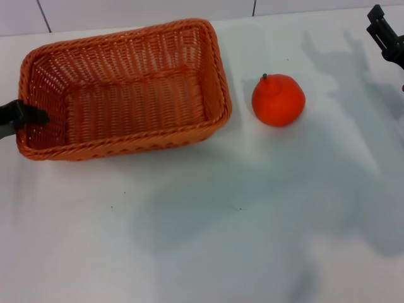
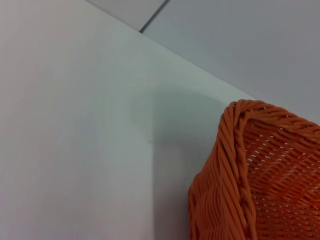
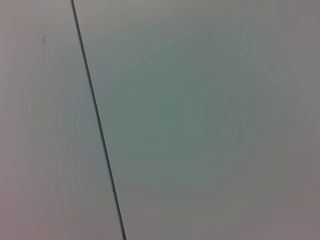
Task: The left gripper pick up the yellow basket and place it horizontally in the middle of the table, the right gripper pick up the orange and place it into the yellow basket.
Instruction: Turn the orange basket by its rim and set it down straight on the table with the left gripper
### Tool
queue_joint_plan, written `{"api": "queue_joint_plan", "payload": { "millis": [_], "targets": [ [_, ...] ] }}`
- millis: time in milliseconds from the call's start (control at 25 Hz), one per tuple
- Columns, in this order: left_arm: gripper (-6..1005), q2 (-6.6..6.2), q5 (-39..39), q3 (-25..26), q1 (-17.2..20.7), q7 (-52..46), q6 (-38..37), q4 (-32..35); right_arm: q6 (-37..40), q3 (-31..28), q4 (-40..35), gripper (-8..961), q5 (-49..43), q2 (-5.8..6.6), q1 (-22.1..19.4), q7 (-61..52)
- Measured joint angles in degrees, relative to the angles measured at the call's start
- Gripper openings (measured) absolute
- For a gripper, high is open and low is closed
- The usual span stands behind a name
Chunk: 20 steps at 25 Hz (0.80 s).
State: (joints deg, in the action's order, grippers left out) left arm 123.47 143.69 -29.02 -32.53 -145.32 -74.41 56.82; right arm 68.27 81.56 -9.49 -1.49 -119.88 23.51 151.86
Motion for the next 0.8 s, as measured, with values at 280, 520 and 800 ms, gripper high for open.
{"api": "queue_joint_plan", "payload": {
  "millis": [280, 520, 800],
  "targets": [
    [153, -0.14, -0.1, -0.4, -0.5, 0.1, -0.8, 0.7, -0.2, 0.0, 0.1, 920, 0.0, -0.05, 0.1, 0.0],
    [161, -0.05, -0.1, -1.0, -0.6, 0.1, -1.3, 2.2, -0.3, 0.0, 0.1, 916, 0.0, -0.09, 0.2, 0.0],
    [224, 0.02, -0.2, -2.8, -1.0, 0.0, -1.8, 2.6, -0.4, 0.0, 0.1, 911, 0.0, -0.03, 0.3, 0.1]
  ]
}}
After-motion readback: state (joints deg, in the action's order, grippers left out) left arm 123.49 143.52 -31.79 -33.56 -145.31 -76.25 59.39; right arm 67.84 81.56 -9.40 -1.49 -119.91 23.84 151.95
